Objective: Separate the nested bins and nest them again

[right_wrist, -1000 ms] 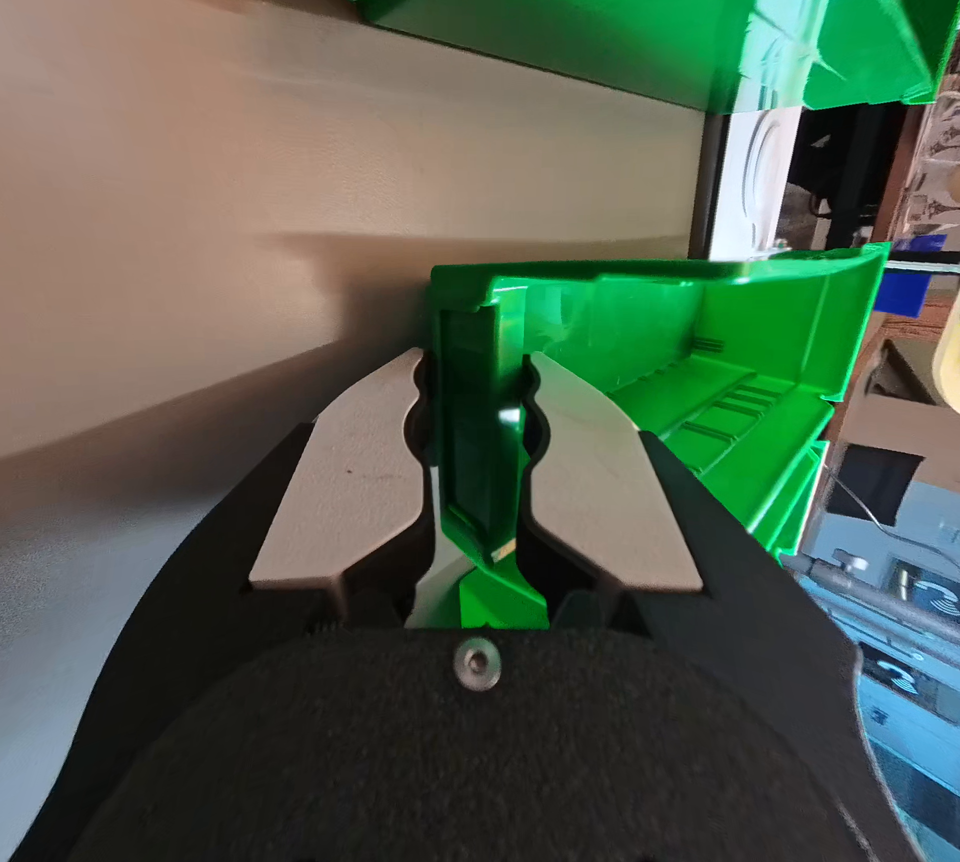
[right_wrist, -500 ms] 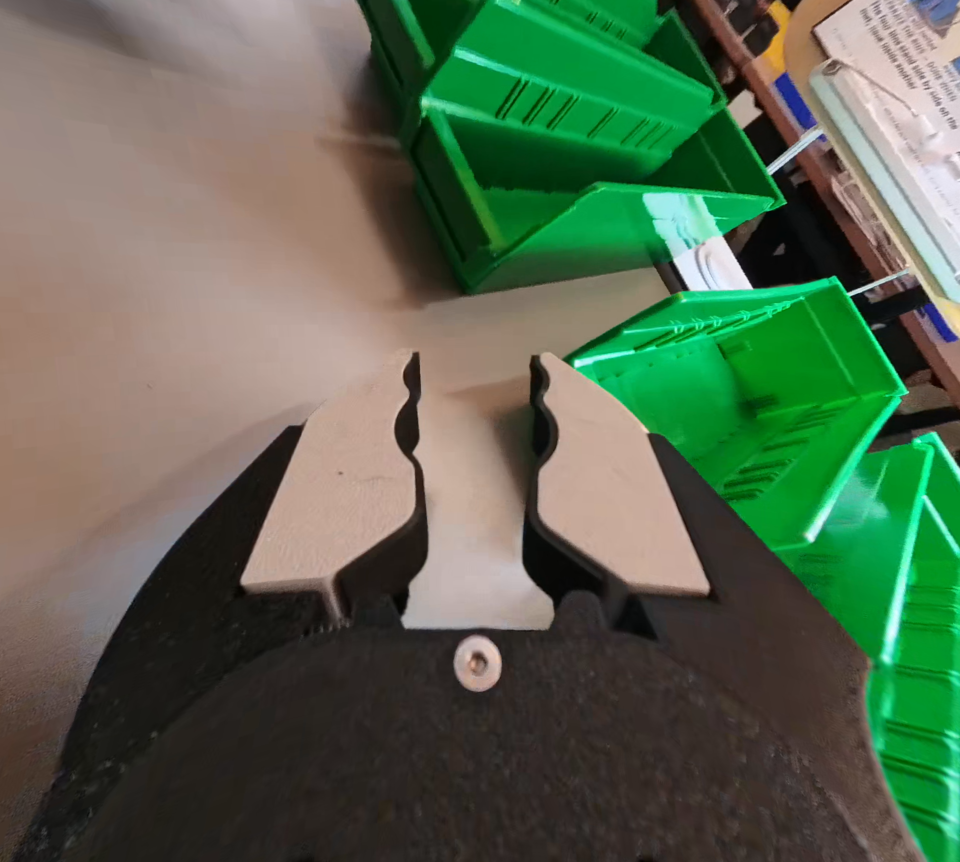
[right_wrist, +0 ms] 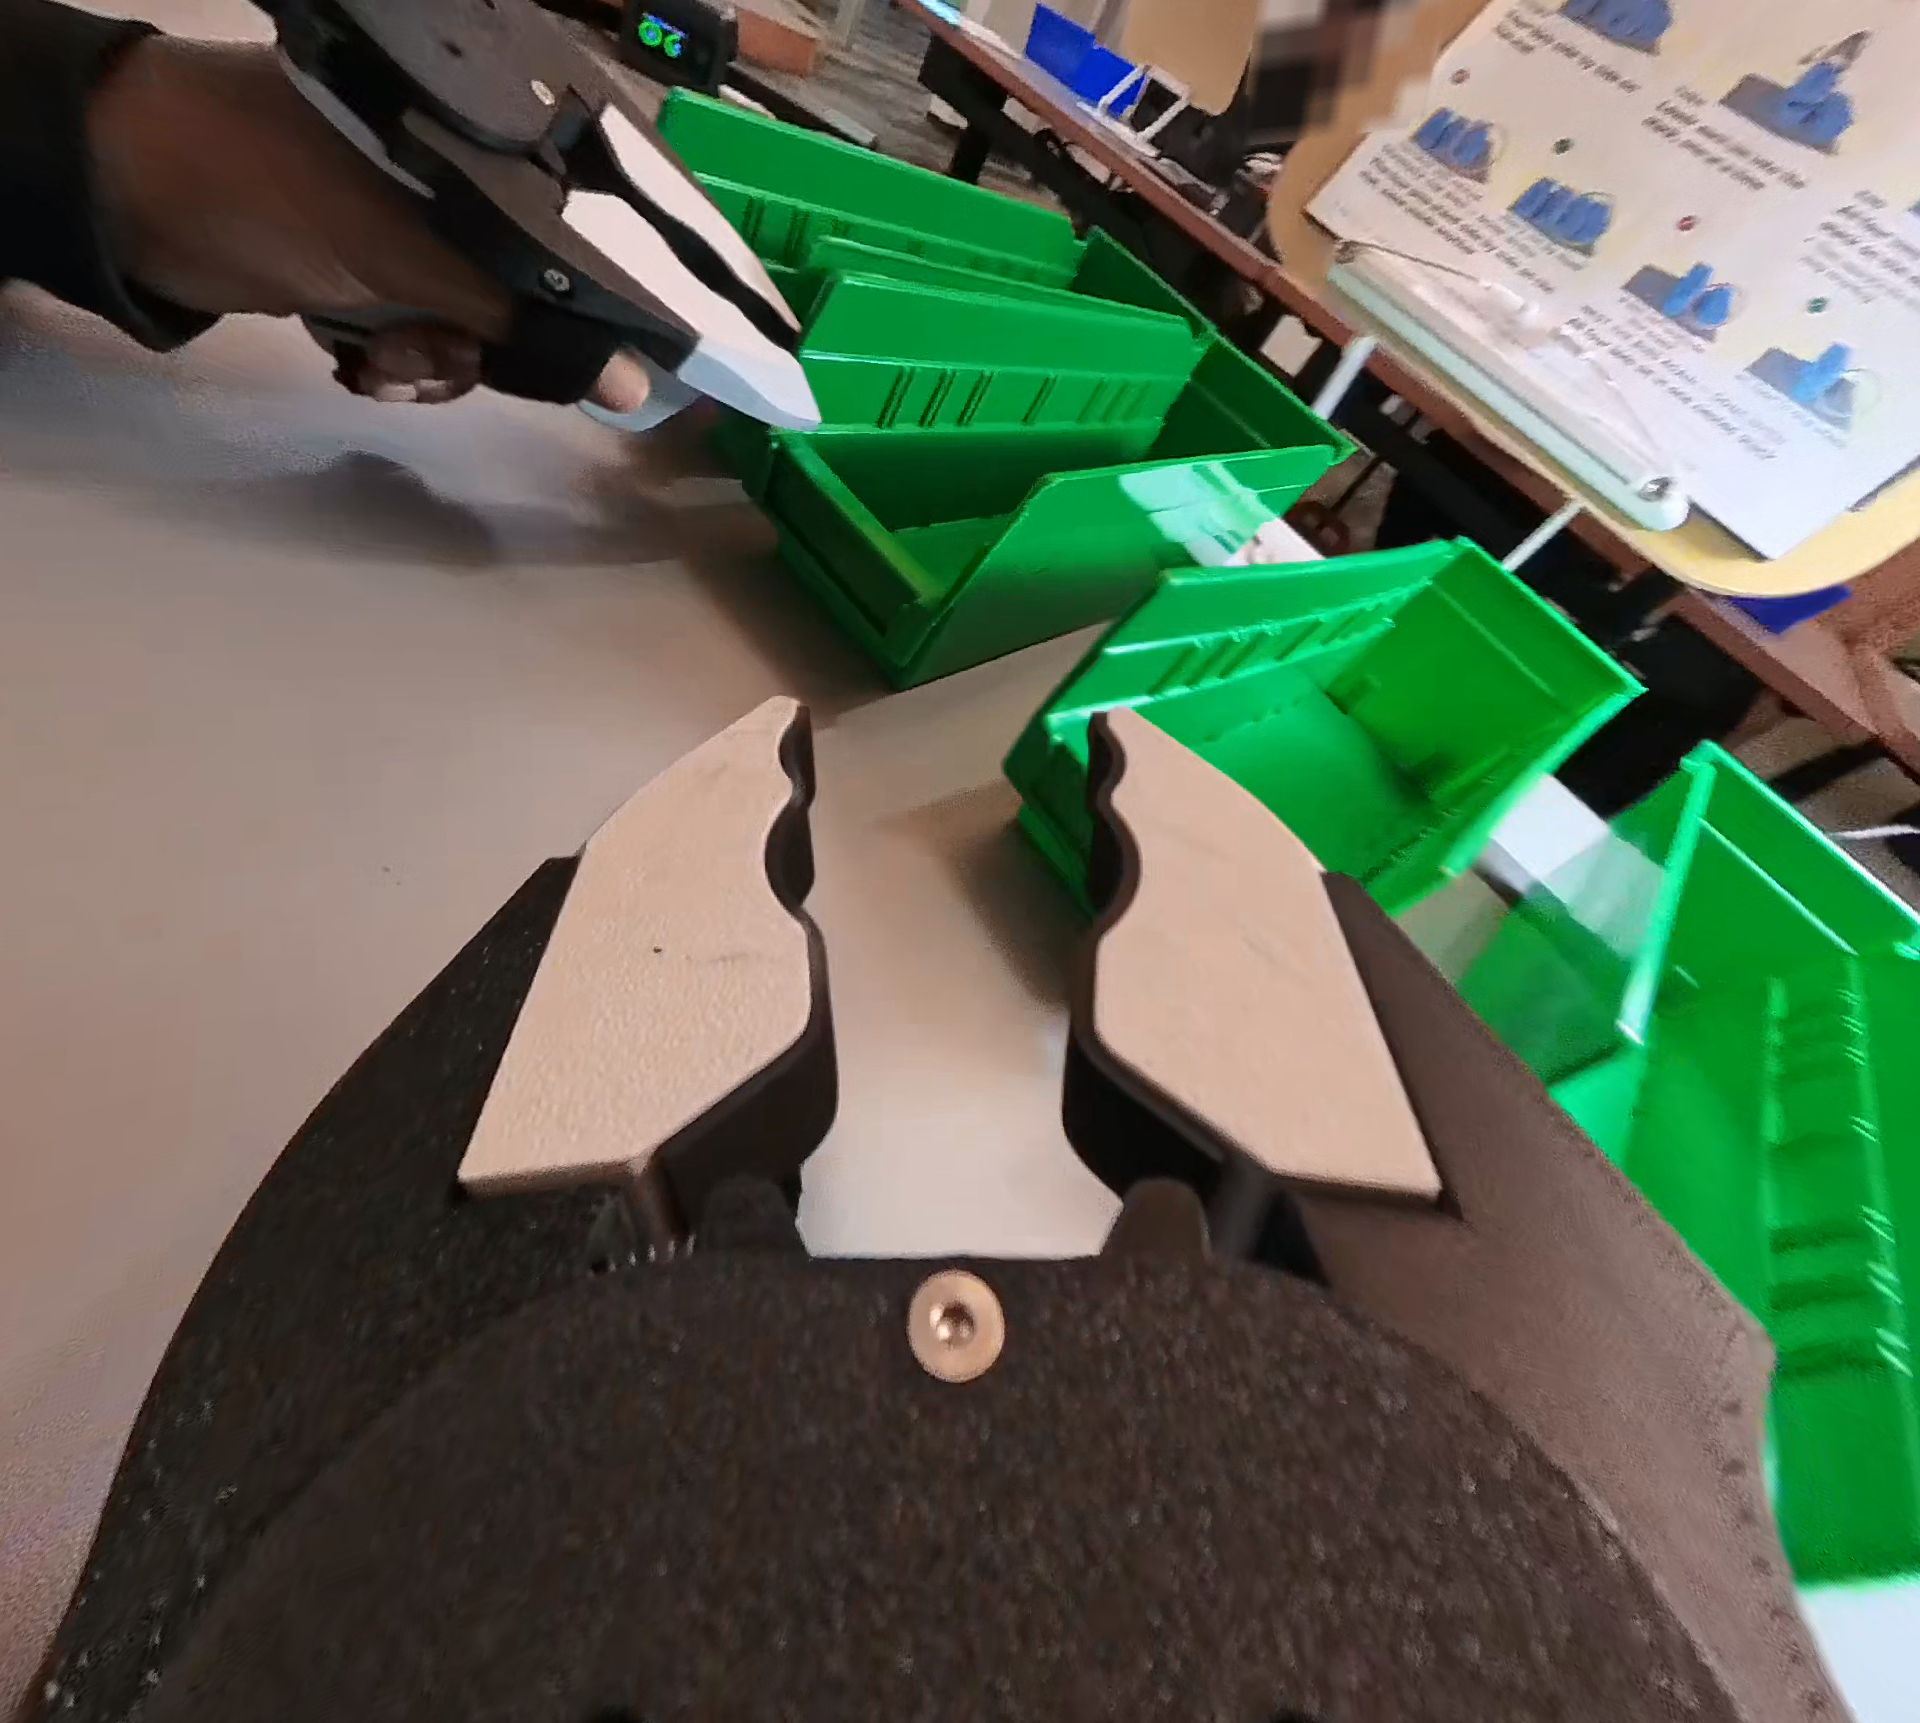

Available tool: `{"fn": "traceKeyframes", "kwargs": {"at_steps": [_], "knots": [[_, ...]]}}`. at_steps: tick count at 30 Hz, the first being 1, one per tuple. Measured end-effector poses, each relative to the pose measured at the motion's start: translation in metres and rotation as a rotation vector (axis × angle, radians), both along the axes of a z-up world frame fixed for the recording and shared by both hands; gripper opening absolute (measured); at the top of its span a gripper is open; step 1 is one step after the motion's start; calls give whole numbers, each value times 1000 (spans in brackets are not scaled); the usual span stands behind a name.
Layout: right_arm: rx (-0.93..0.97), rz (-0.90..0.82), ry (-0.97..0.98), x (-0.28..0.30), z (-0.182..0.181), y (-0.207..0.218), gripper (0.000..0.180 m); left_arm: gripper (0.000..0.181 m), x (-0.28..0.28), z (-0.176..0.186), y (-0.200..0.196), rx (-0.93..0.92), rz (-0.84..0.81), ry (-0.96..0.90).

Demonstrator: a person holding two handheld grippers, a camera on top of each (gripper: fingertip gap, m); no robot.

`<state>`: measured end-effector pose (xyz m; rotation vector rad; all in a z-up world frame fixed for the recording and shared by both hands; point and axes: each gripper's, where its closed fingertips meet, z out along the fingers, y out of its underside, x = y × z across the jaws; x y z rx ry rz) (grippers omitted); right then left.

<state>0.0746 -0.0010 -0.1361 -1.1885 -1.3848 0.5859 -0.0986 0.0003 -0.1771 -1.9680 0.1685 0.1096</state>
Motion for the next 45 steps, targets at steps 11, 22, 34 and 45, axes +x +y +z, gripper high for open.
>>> {"fn": "traceKeyframes", "kwargs": {"at_steps": [11,22,34,45], "knots": [[-49,-116,161,39,17,36,45,8,18,0,22,6,-51,32],[-31,-121,94,32,-2,39,44,11,34,-1,14,29,-26,145],[19,-101,46,27,-9,32,42,10,44,-4,12,24,-24,197],[25,-106,42,28,-9,33,40,7,37,-5,22,16,22,50]]}}
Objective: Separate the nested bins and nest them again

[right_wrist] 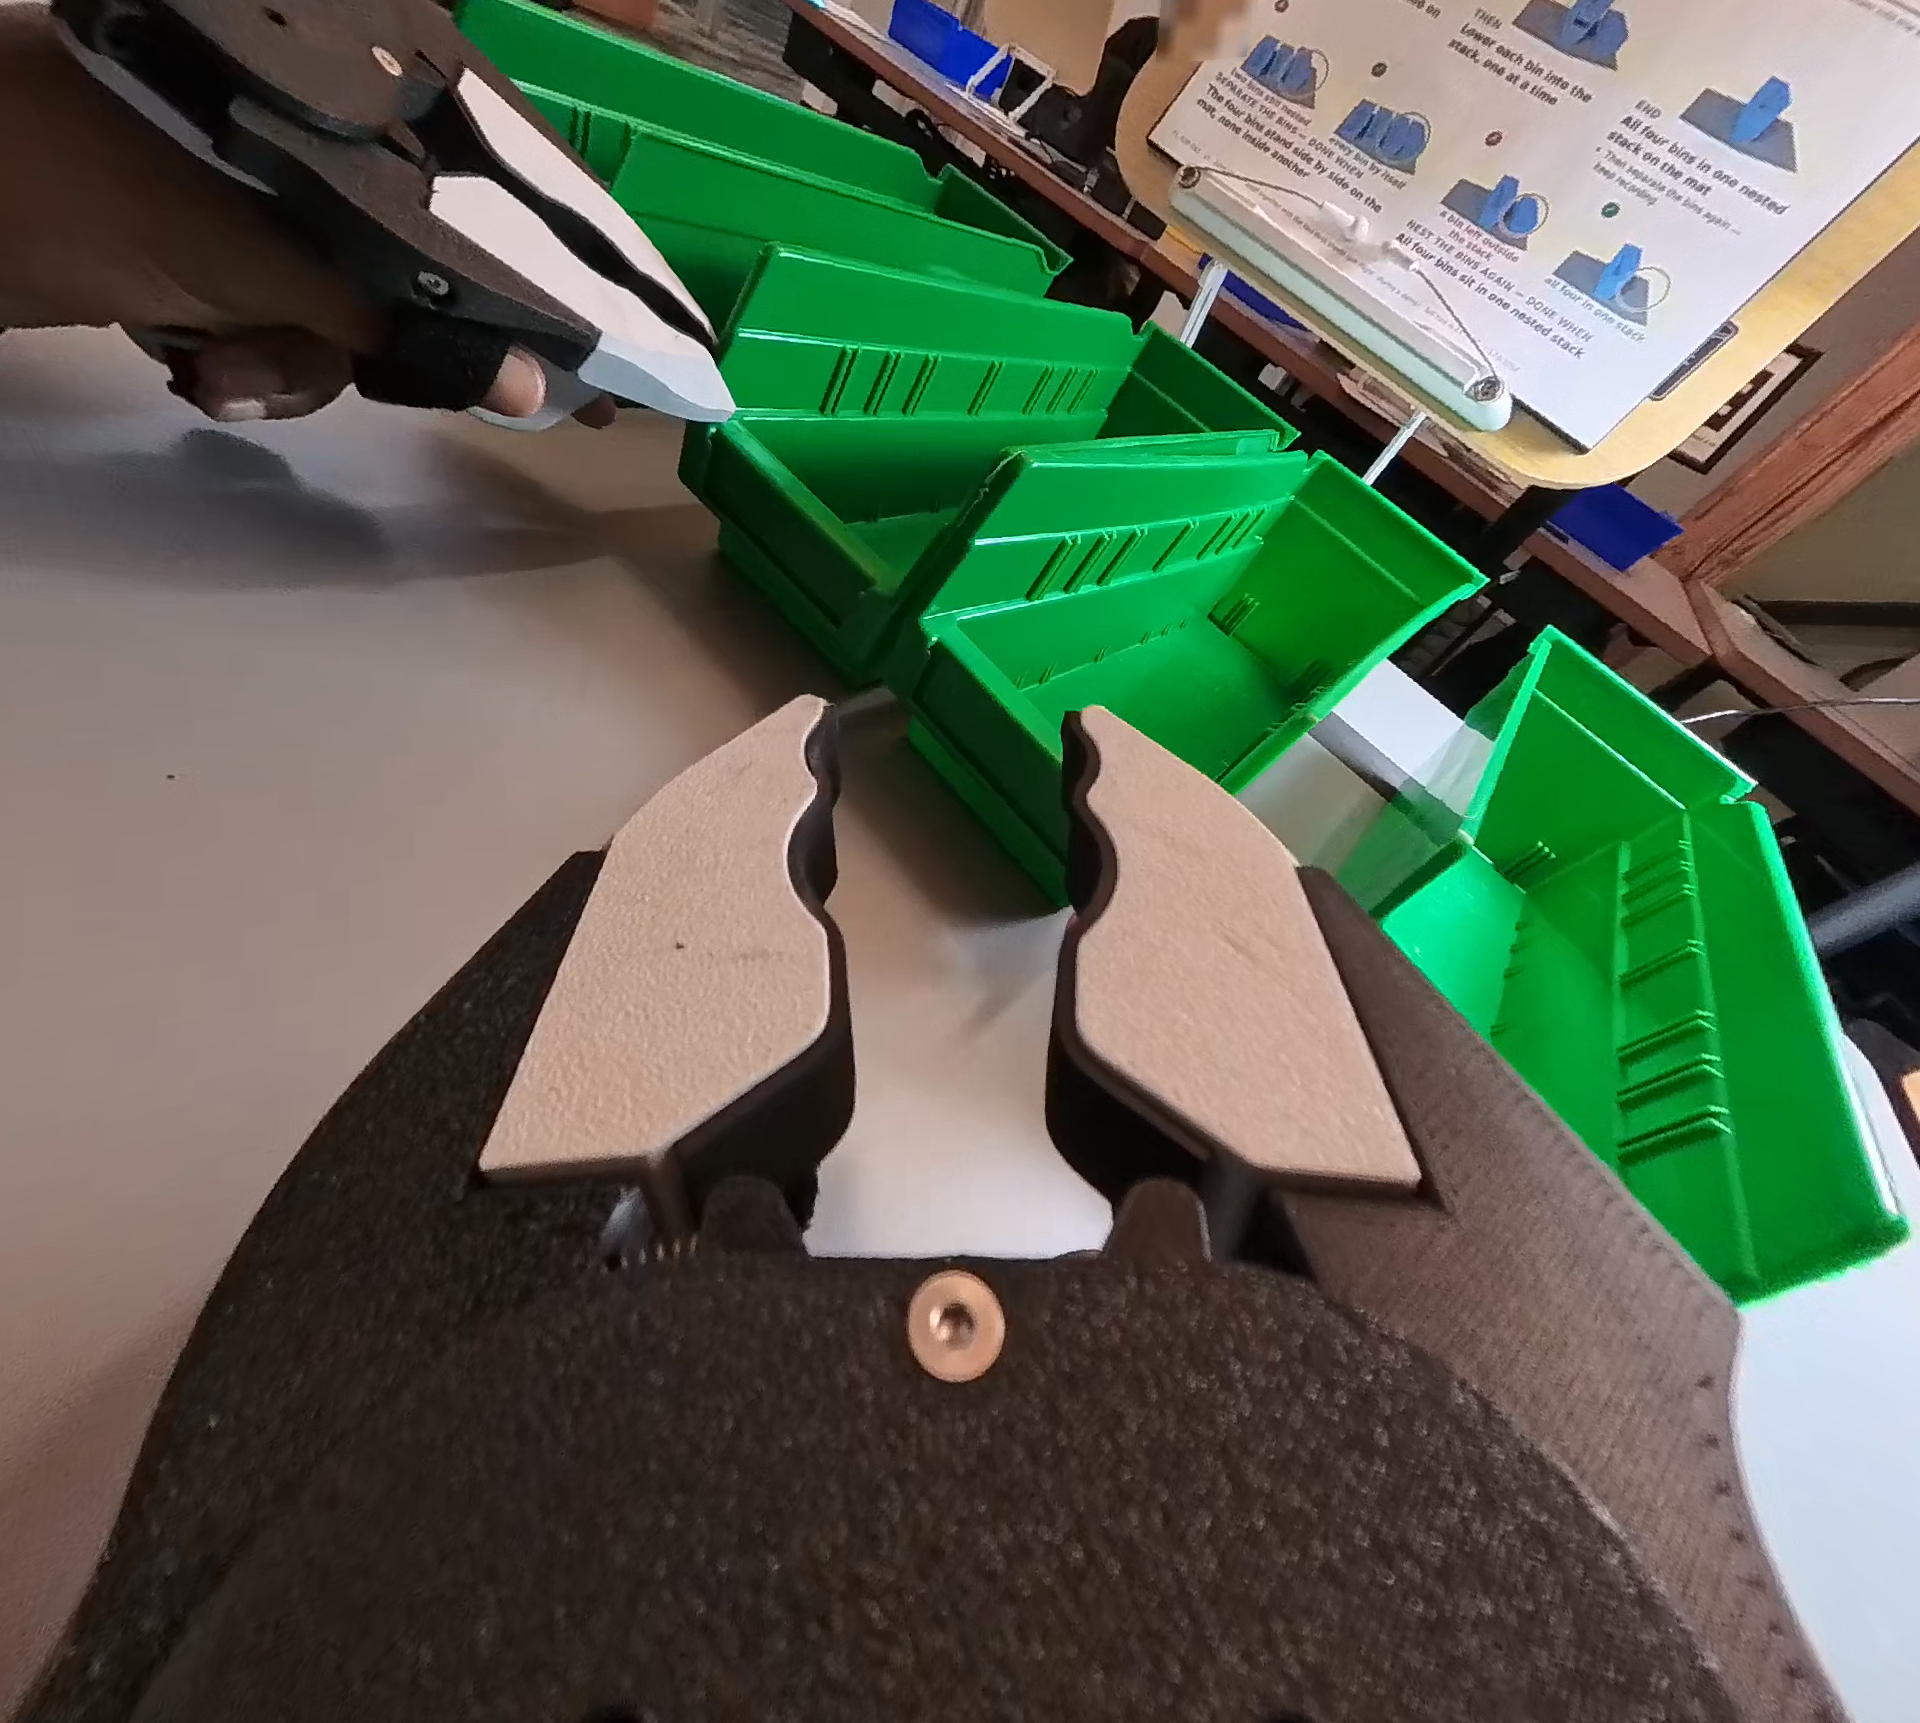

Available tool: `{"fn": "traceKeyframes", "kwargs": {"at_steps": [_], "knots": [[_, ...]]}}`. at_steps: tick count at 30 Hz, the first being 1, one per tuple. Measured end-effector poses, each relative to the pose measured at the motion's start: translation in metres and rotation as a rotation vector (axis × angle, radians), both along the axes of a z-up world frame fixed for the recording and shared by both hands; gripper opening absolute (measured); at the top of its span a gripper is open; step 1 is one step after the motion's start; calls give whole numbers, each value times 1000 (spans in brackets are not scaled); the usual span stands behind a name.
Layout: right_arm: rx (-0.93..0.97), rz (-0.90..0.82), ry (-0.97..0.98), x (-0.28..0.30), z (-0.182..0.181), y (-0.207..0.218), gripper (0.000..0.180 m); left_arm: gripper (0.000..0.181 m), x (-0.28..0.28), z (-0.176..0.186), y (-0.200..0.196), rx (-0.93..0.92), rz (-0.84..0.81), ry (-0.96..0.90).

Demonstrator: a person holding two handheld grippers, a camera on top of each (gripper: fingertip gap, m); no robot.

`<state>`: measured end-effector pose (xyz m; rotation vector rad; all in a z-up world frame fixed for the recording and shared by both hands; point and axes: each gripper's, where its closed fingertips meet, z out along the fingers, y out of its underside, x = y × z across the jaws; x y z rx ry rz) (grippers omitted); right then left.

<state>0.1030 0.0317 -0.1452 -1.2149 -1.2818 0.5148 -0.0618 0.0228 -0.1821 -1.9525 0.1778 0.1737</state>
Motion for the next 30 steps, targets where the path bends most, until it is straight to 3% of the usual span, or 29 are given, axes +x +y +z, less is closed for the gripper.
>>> {"fn": "traceKeyframes", "kwargs": {"at_steps": [5,10,15,19,21,30], "knots": [[16,-8,16,3,5,1,40,25,5,19,-14,52,-73,1],[21,-24,64,9,16,5,40,34,-32,64,-44,161,-94,238],[-10,-80,100,13,20,18,42,55,-81,13,-51,-115,-138,427],[-36,-163,119,21,21,33,48,50,-97,-23,-40,-231,-139,672],[-46,-205,143,27,24,41,50,39,-94,-29,-34,-218,-165,772],[-110,-322,189,47,28,63,56,34,-51,-26,-28,-126,-294,896]]}}
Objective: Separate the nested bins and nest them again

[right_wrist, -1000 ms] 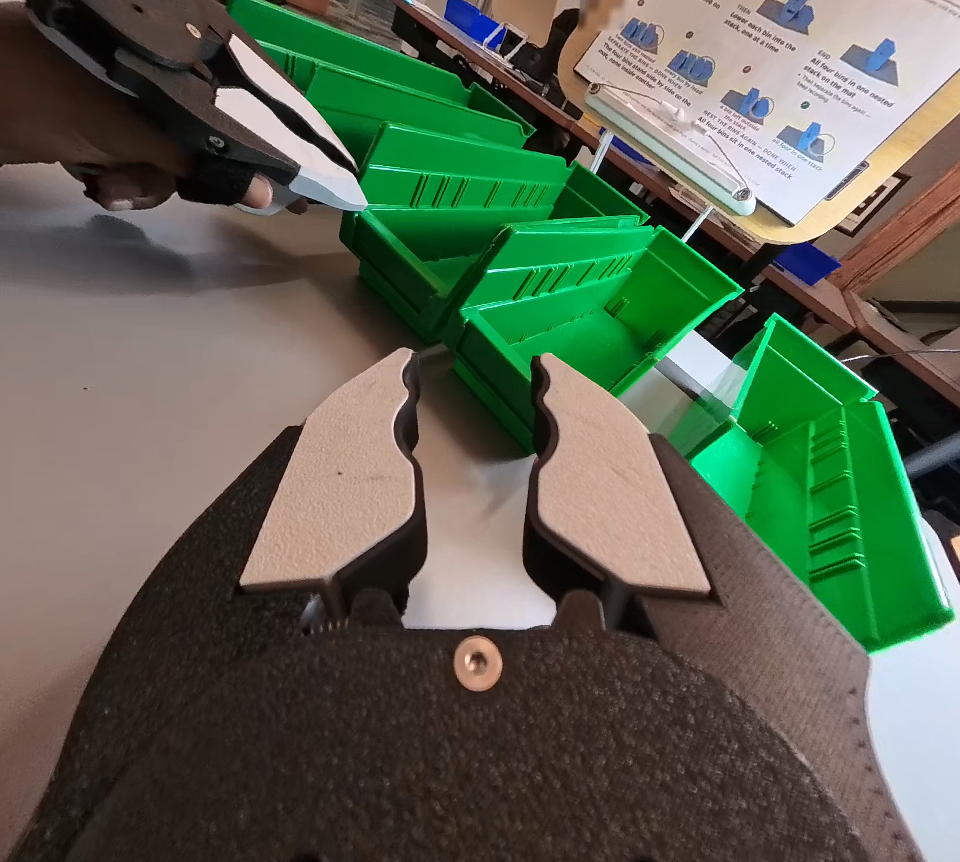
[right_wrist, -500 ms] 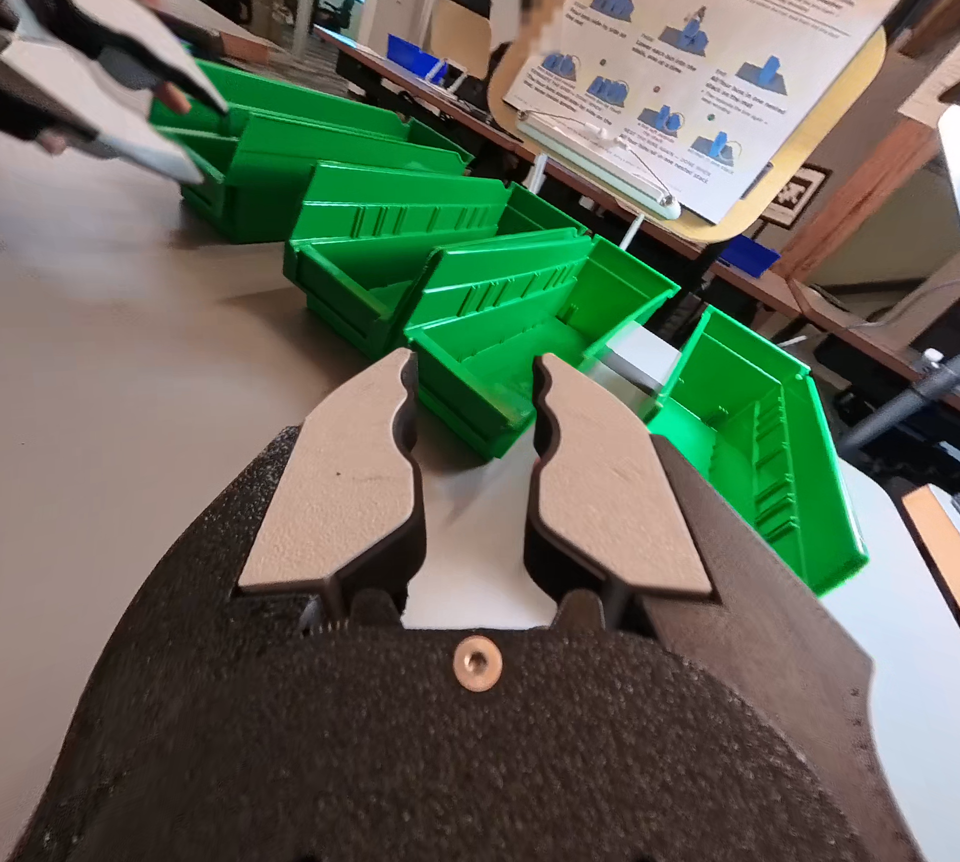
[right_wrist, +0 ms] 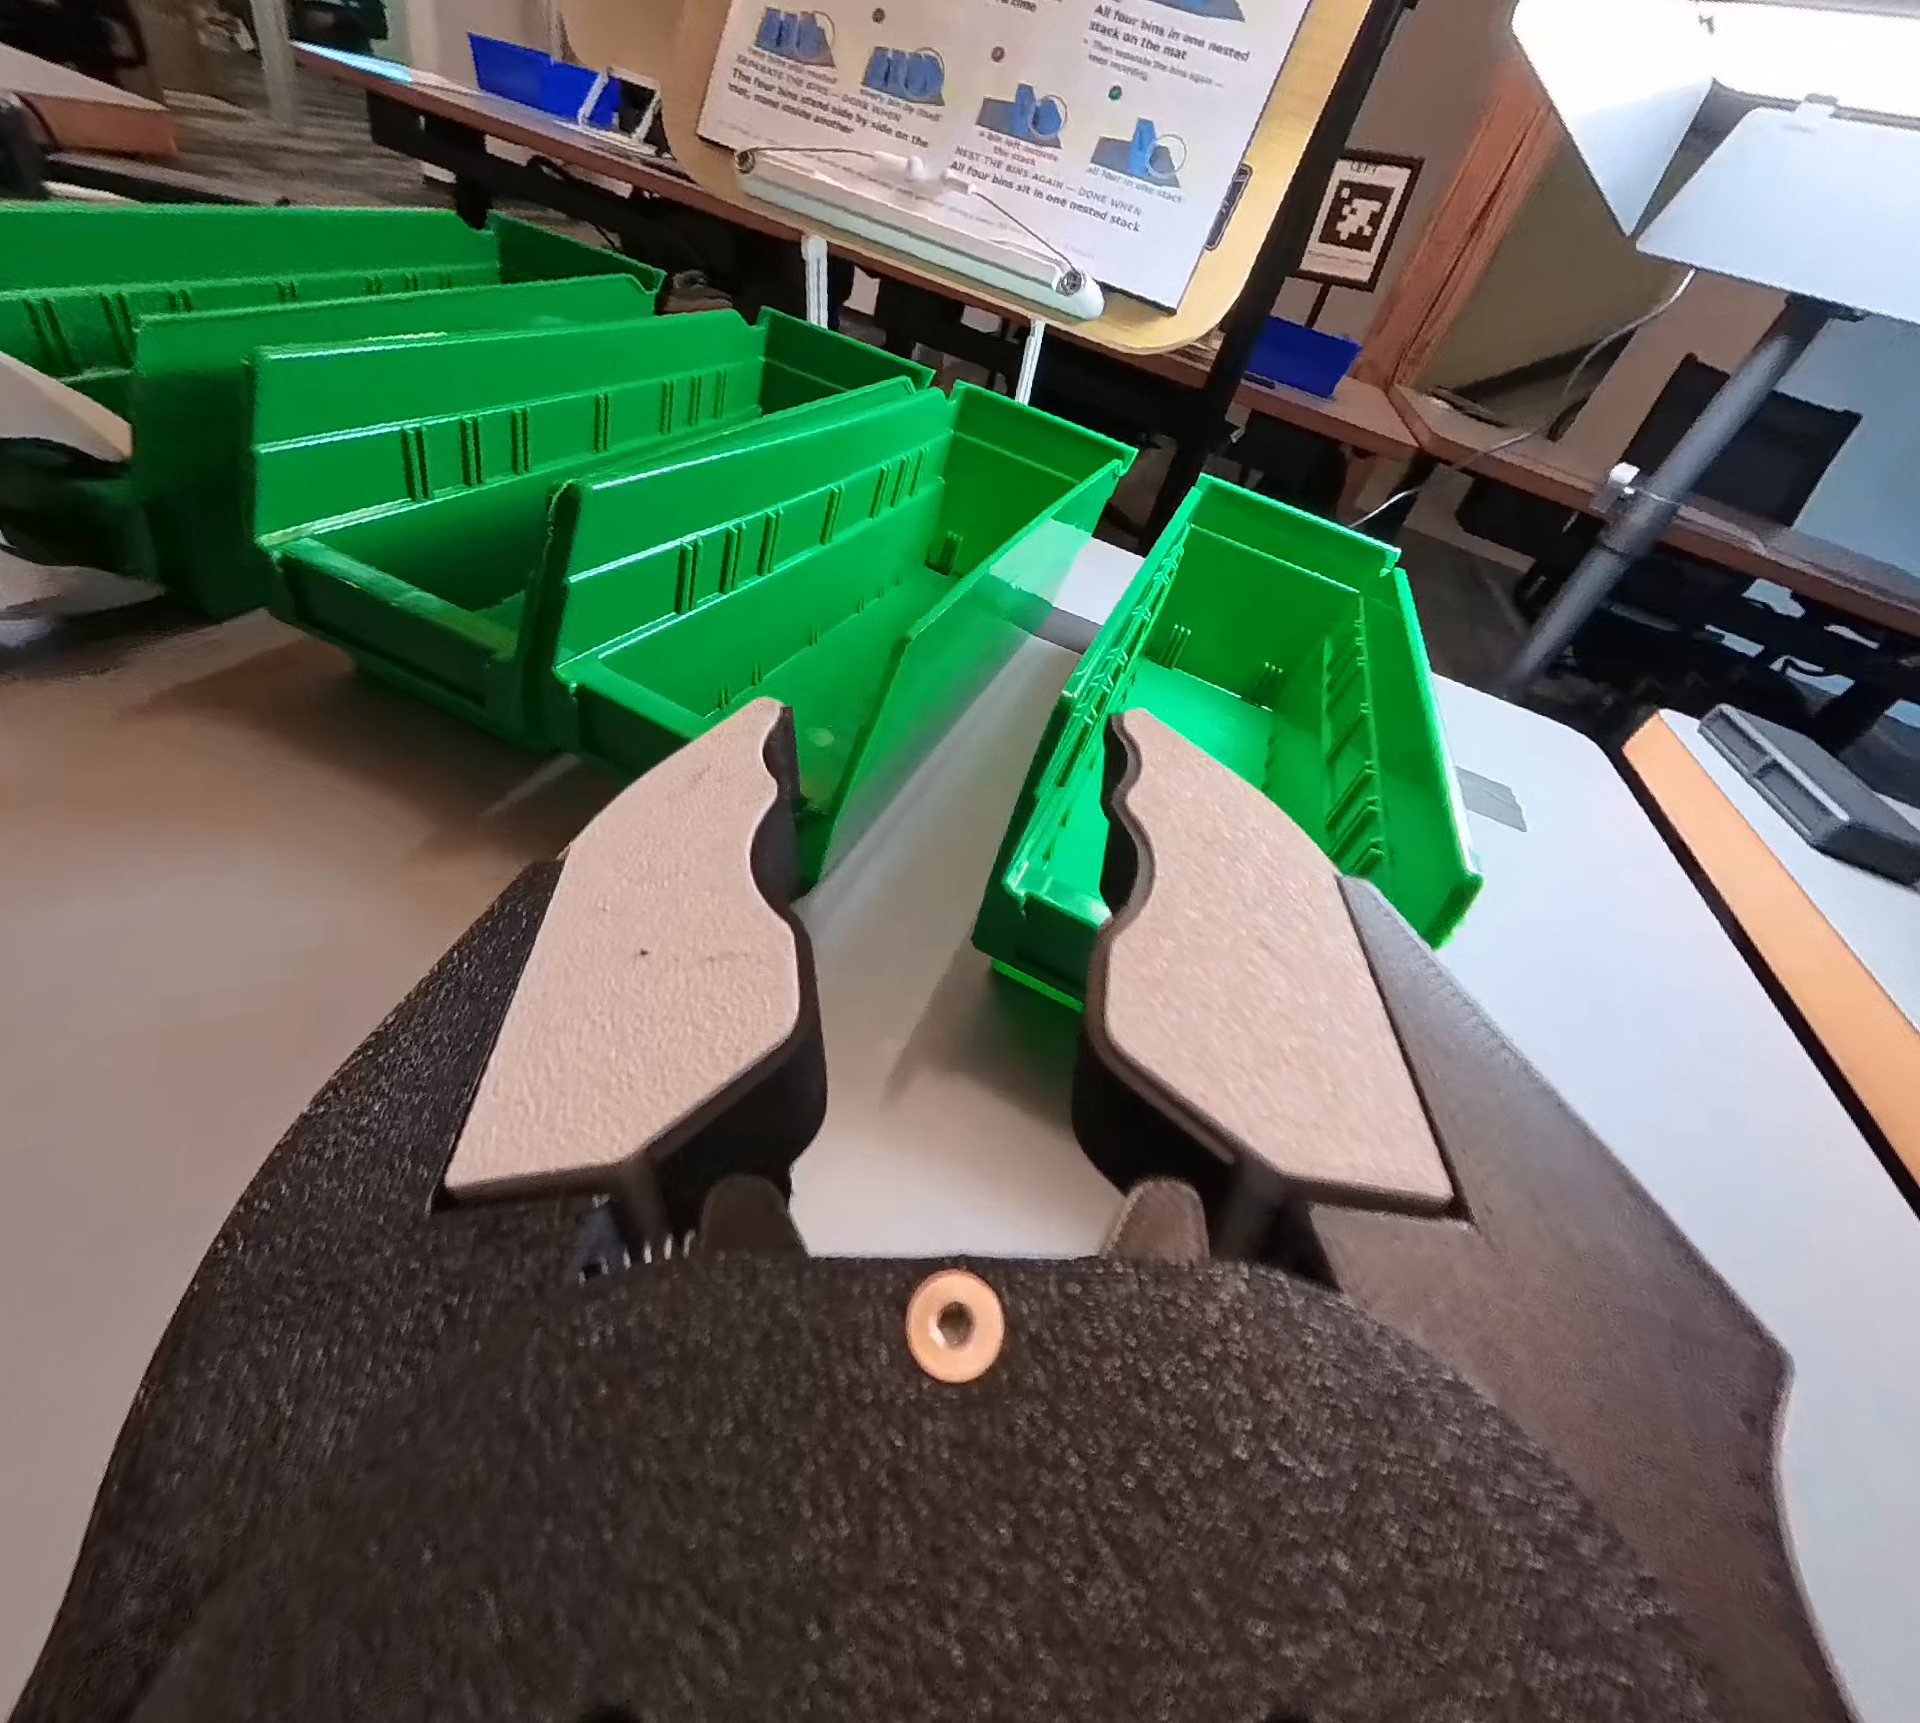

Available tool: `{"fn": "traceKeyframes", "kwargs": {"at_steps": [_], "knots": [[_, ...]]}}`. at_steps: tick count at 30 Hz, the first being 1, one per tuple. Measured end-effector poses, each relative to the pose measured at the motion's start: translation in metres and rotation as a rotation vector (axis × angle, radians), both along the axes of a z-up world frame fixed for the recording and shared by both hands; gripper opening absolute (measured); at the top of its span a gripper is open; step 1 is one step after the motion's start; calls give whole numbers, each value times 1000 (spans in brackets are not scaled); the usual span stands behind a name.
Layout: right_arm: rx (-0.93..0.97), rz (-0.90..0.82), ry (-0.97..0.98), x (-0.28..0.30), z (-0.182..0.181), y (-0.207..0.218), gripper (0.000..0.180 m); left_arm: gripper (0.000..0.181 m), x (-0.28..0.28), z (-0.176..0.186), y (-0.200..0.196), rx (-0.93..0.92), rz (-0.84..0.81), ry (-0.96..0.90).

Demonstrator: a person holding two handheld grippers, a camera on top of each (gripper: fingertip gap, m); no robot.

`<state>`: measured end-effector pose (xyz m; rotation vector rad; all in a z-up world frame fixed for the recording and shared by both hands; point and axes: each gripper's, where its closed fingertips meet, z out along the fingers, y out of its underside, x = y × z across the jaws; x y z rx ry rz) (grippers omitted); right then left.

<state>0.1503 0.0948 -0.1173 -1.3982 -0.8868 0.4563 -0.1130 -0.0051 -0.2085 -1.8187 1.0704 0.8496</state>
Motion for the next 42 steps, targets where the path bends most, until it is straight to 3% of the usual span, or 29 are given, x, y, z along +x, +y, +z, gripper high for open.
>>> {"fn": "traceKeyframes", "kwargs": {"at_steps": [8,16,20,27,34,42], "knots": [[-5,-7,-21,-3,-4,2,56,39,5,7,-5,15,-59,-96],[-56,-58,41,8,-1,11,61,47,14,111,-40,242,-80,-915],[-75,-86,24,10,-5,18,63,52,-21,126,-58,340,20,-1170],[-134,-143,-36,15,-20,27,69,59,-51,89,-75,275,216,-1202],[-183,-140,-88,15,-32,27,70,64,-44,64,-74,152,263,-1119],[-198,141,-132,-19,-44,-6,66,62,-32,60,-70,141,223,-1070]]}}
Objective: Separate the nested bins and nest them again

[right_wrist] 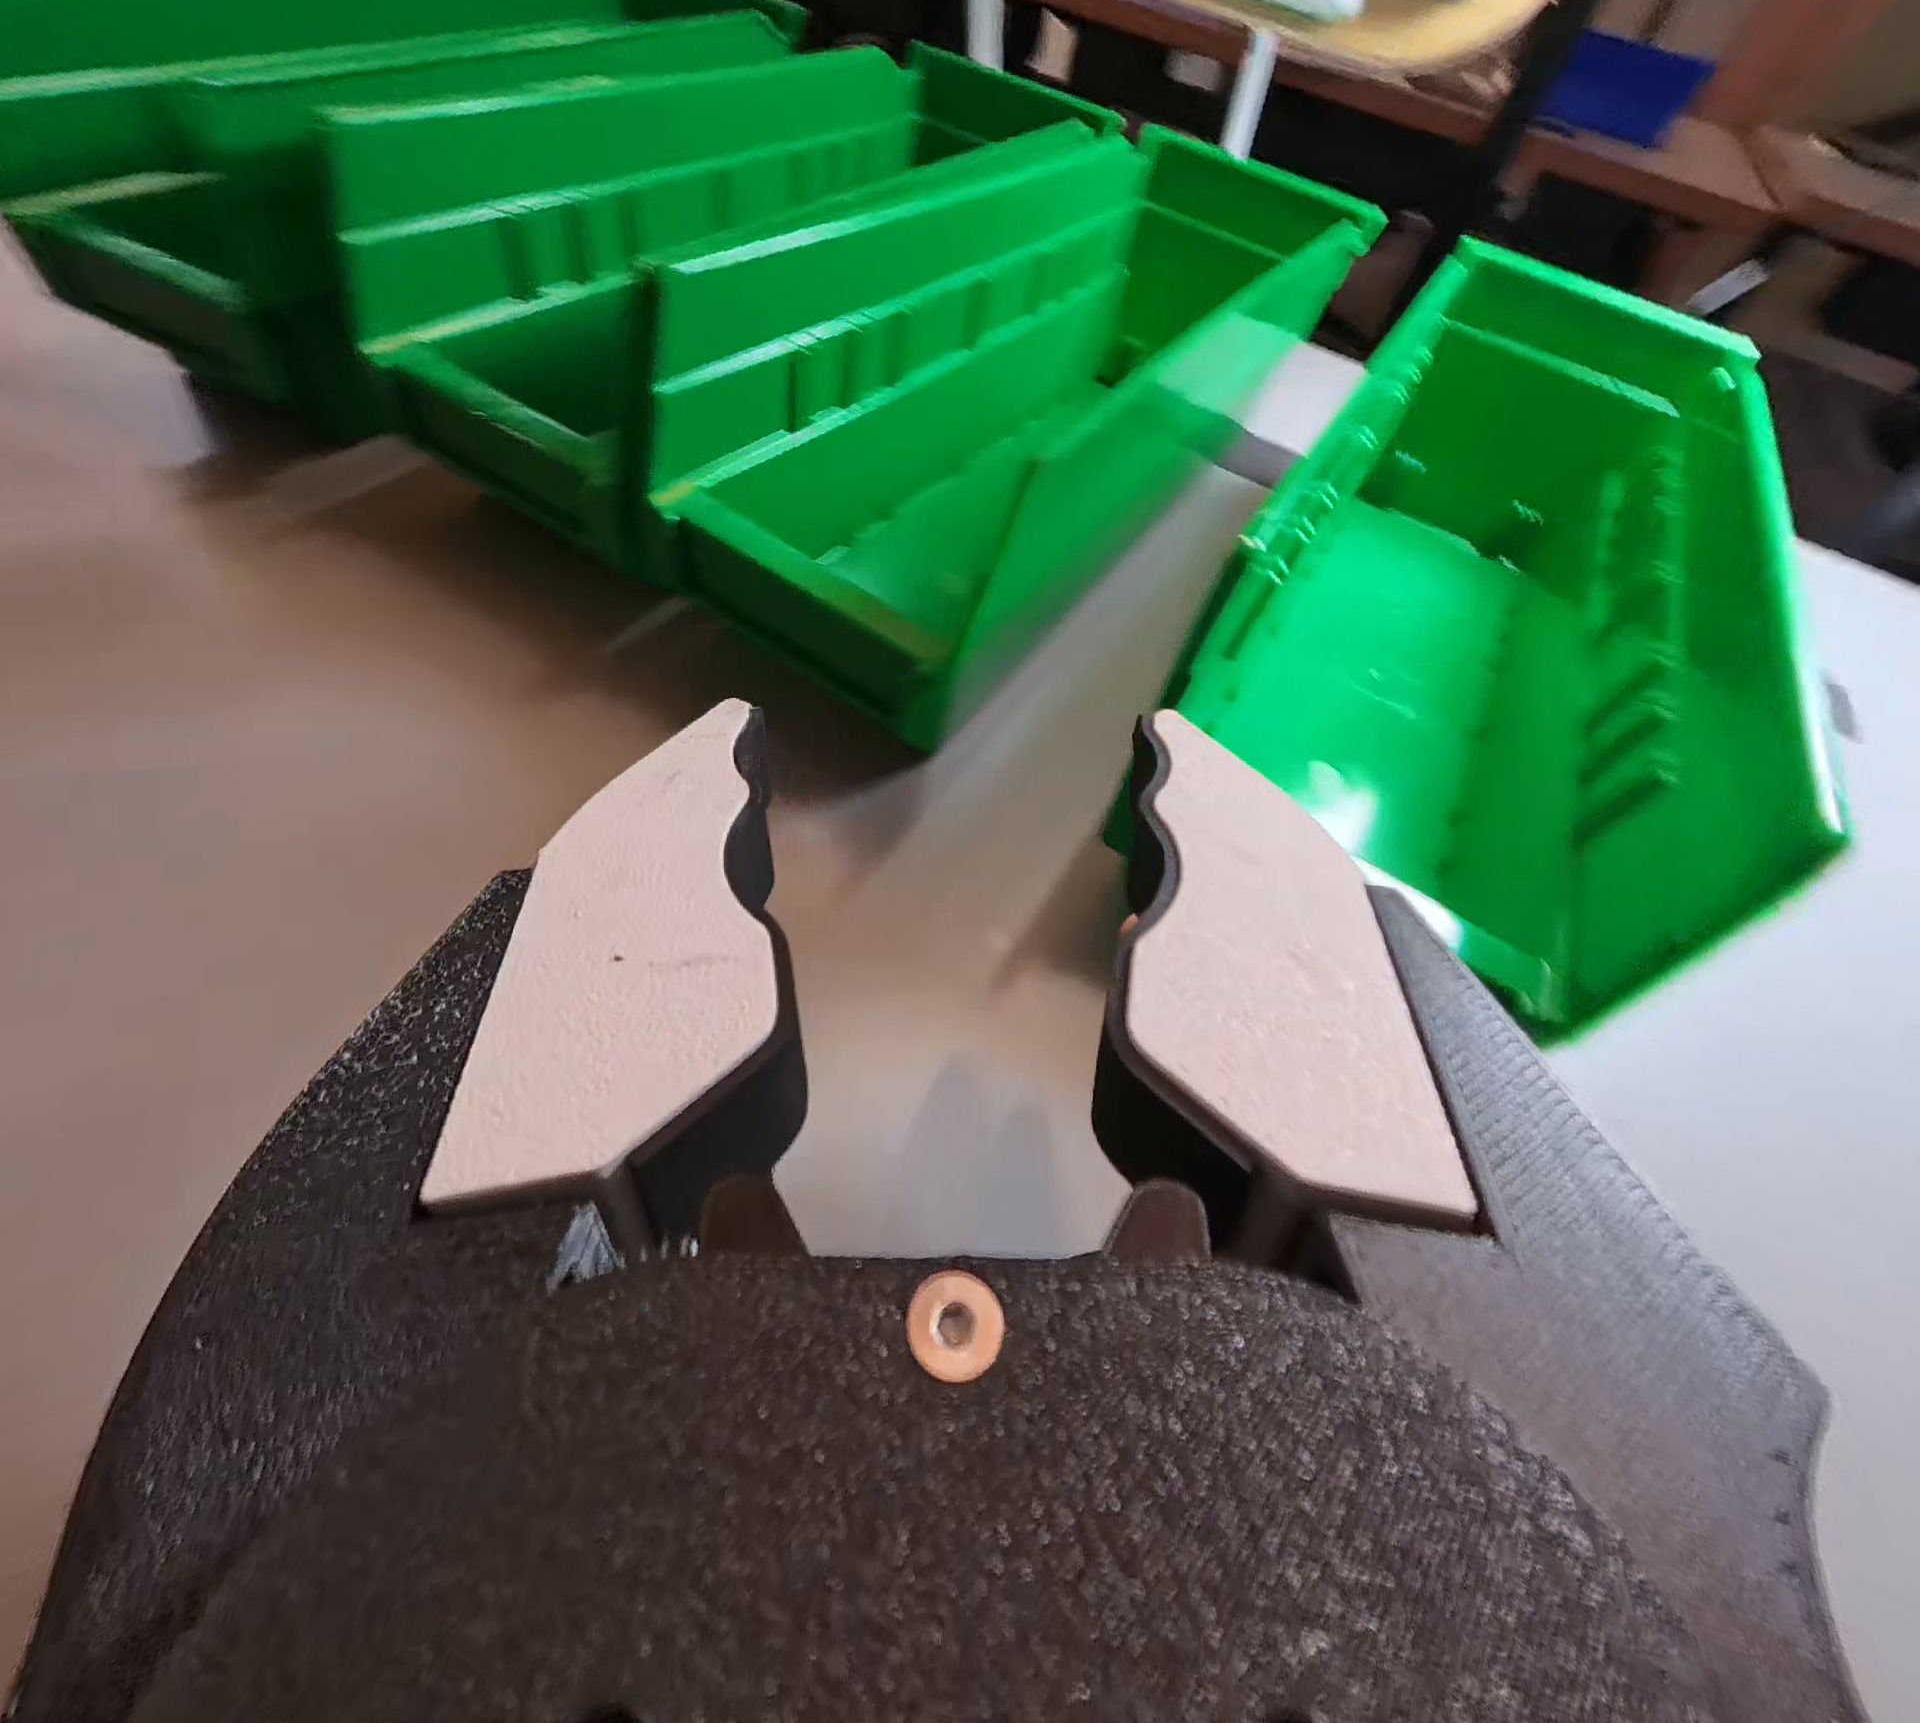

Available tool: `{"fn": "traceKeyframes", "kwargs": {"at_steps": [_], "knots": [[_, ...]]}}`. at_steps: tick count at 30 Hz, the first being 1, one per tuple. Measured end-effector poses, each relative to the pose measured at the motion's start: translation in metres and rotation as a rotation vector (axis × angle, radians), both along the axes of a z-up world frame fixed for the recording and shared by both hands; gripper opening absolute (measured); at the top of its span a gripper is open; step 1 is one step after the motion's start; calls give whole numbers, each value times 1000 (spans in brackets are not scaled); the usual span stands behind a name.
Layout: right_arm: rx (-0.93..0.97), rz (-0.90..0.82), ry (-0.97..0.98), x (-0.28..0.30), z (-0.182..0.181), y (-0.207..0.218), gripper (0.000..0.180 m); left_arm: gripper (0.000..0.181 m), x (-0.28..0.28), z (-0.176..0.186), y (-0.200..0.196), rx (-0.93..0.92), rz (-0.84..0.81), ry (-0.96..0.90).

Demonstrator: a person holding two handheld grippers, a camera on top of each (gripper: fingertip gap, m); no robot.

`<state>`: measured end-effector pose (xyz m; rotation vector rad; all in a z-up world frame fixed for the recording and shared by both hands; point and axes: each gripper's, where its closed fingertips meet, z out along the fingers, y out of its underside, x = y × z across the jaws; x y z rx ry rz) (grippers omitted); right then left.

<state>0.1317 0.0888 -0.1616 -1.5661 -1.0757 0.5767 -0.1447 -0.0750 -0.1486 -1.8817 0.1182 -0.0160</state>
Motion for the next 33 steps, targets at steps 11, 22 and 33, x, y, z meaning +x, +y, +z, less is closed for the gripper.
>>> {"fn": "traceKeyframes", "kwargs": {"at_steps": [11,22,33], "knots": [[46,75,38,-3,9,-10,67,58,17,10,-1,73,-80,41],[349,-117,-344,31,3,49,63,55,19,3,1,55,-84,69],[332,208,-993,41,-57,85,52,54,8,-7,4,25,-52,97]]}}
